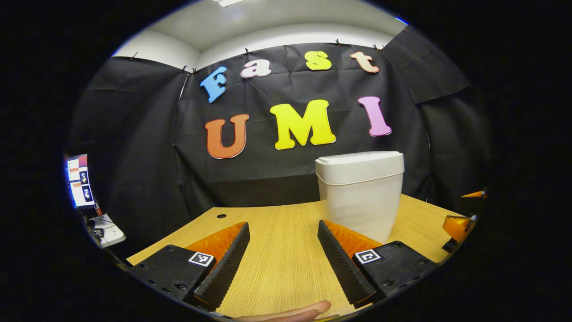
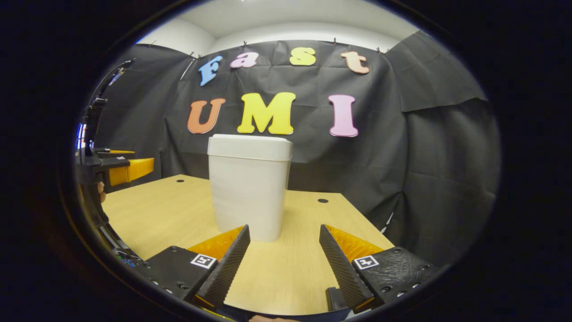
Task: Press the lid of the desktop garbage bin to open it, pick up the crumpled paper on the desktop and throw it into the bin, then pick up the pop can on the desktop and drop it into the bin, and finally close the garbage bin lid.
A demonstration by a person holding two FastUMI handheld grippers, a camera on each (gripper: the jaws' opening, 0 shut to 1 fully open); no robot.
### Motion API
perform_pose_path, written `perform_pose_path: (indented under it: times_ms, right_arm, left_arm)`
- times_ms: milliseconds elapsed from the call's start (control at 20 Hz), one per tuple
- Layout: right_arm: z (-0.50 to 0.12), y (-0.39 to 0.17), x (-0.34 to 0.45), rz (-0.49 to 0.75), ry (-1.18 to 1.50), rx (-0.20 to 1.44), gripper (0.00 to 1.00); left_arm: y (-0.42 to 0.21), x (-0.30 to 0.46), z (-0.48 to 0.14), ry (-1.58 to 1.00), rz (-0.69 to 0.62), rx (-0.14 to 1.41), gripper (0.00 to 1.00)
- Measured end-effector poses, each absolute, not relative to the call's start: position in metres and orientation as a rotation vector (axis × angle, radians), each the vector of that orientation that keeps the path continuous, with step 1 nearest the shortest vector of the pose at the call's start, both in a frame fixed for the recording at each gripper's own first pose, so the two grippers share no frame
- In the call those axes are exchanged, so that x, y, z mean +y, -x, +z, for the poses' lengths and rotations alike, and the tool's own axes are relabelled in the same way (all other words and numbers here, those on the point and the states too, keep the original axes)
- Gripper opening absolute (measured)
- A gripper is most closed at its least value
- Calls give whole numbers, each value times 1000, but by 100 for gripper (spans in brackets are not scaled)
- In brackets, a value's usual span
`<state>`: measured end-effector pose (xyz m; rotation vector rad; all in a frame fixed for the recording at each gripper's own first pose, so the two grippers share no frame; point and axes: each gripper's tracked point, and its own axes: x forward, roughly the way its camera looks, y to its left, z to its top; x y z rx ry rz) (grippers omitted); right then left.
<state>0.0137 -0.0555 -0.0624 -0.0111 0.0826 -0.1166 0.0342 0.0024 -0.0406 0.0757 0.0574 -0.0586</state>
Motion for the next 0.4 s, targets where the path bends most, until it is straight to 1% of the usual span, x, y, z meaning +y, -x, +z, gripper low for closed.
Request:
perform_pose_path:
  times_ms: [150, 250, 300, 350, 400]
  right_arm:
    - [-62, -13, -54, -115, 13, 80, 98]
    - [-61, -14, -55, -116, 11, 76, 98]
    - [-60, -13, -55, -115, 8, 74, 95]
    - [-59, -13, -56, -116, 5, 71, 98]
    - [-59, -13, -58, -118, 3, 68, 97]
  left_arm:
    - [-35, 4, -39, -74, -55, 53, 98]
    - [-34, 5, -37, -68, -51, 45, 98]
    - [-34, 4, -35, -67, -50, 39, 98]
    - [-34, 4, -35, -67, -50, 37, 98]
    - [-34, 3, -36, -67, -53, 35, 98]
